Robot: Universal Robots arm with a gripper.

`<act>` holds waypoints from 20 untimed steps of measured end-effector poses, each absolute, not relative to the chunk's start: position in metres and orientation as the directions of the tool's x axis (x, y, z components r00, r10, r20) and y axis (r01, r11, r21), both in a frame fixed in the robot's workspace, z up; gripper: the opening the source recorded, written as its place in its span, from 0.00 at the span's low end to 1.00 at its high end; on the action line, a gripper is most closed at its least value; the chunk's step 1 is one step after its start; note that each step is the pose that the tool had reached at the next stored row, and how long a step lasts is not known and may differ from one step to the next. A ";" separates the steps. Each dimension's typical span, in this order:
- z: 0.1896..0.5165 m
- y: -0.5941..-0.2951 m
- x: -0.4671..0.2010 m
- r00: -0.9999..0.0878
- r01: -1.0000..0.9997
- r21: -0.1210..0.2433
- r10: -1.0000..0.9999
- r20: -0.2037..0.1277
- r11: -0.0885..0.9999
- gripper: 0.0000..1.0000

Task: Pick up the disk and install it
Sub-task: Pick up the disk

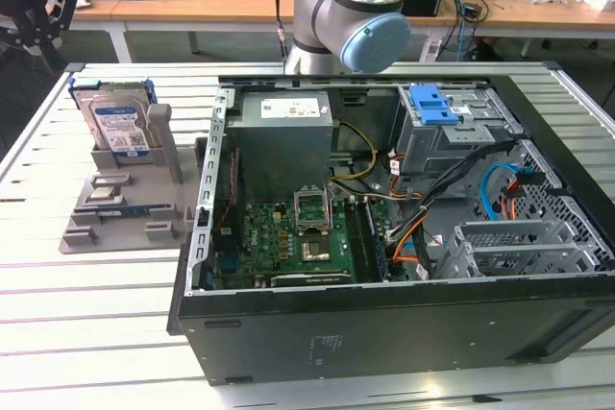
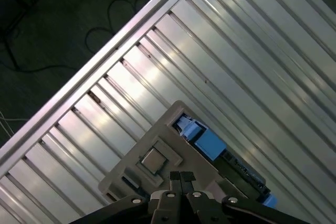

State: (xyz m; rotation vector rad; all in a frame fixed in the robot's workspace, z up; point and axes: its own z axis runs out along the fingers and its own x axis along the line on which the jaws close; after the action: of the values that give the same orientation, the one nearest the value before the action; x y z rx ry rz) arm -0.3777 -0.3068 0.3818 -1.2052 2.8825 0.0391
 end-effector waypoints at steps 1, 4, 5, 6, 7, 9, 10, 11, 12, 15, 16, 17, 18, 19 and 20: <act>0.382 -0.307 -0.378 -0.698 -0.716 0.016 -0.716 -0.025 0.698 0.11; 0.382 -0.307 -0.378 -0.687 -0.727 0.016 -0.727 -0.025 0.686 0.11; 0.382 -0.307 -0.378 -0.682 -0.731 0.016 -0.731 -0.025 0.682 0.11; 0.382 -0.307 -0.378 -0.675 -0.737 0.016 -0.737 -0.025 0.675 0.11; 0.382 -0.307 -0.378 -0.667 -0.745 0.016 -0.744 -0.025 0.667 0.11; 0.382 -0.307 -0.378 -0.659 -0.752 0.016 -0.752 -0.025 0.659 0.11; 0.382 -0.307 -0.378 -0.651 -0.759 0.016 -0.759 -0.025 0.651 0.11; 0.382 -0.307 -0.378 -0.646 -0.763 0.016 -0.763 -0.025 0.646 0.11; 0.382 -0.307 -0.378 -0.641 -0.767 0.016 -0.767 -0.025 0.641 0.11; 0.382 -0.307 -0.378 -0.622 -0.783 0.016 -0.783 -0.025 0.622 0.11; 0.382 -0.307 -0.378 -0.615 -0.788 0.016 -0.788 -0.025 0.615 0.11; 0.382 -0.306 -0.378 -0.611 -0.792 0.016 -0.791 -0.025 0.611 0.11; 0.382 -0.306 -0.378 -0.606 -0.795 0.016 -0.795 -0.025 0.606 0.11; 0.382 -0.306 -0.378 -0.601 -0.799 0.016 -0.799 -0.025 0.601 0.11; 0.382 -0.306 -0.378 -0.595 -0.804 0.016 -0.804 -0.025 0.594 0.11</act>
State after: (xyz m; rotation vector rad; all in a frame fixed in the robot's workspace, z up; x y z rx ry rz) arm -0.3777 -0.3065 0.3818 -1.4072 2.7915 0.0407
